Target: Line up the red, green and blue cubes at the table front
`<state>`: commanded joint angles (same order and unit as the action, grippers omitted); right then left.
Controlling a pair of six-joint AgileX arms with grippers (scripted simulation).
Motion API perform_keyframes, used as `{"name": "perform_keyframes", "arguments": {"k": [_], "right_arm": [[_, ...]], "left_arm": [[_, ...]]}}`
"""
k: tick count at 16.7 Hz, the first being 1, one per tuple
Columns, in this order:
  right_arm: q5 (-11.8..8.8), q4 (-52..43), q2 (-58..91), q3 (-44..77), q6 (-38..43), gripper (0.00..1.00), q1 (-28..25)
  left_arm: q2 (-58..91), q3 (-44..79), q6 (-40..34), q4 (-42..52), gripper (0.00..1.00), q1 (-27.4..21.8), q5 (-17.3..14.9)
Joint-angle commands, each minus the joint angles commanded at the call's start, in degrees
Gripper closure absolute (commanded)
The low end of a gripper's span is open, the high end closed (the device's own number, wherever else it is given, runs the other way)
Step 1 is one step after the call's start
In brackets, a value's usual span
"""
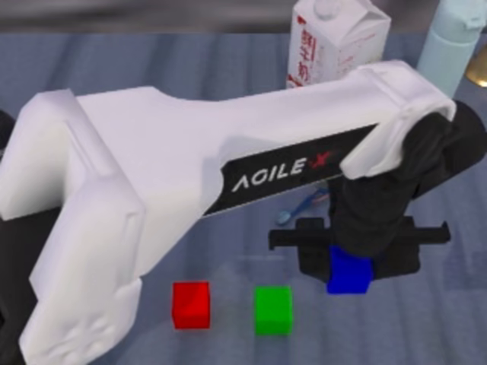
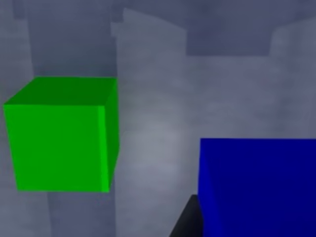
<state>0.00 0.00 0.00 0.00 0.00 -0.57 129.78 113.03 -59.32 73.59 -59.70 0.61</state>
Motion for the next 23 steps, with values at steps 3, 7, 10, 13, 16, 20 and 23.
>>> {"name": "perform_keyframes", "arguments": {"k": [3, 7, 10, 13, 16, 20, 23], "right_arm": [[0.00, 0.00, 0.00, 0.00, 0.00, 0.00, 0.00], [0.00, 0.00, 0.00, 0.00, 0.00, 0.00, 0.00], [0.00, 0.00, 0.00, 0.00, 0.00, 0.00, 0.00], [0.00, 0.00, 0.00, 0.00, 0.00, 0.00, 0.00], [0.00, 0.00, 0.00, 0.00, 0.00, 0.00, 0.00], [0.00, 0.00, 0.00, 0.00, 0.00, 0.00, 0.00], [0.00, 0.00, 0.00, 0.00, 0.00, 0.00, 0.00]], "left_arm": [[-0.03, 0.09, -0.45, 0.02, 1.00, -0.36, 0.03], [0.19, -0.94, -0.11, -1.02, 1.00, -0.24, 0.02], [1.20, -4.96, -0.06, -6.52, 1.00, -0.08, 0.03], [2.57, -9.54, -0.03, -12.58, 1.00, 0.05, 0.00], [3.04, -10.81, -0.02, -13.96, 1.00, 0.03, 0.00], [3.04, -10.81, -0.02, -13.96, 0.85, 0.03, 0.00], [3.04, -10.81, -0.02, -13.96, 0.62, 0.03, 0.00]]}}
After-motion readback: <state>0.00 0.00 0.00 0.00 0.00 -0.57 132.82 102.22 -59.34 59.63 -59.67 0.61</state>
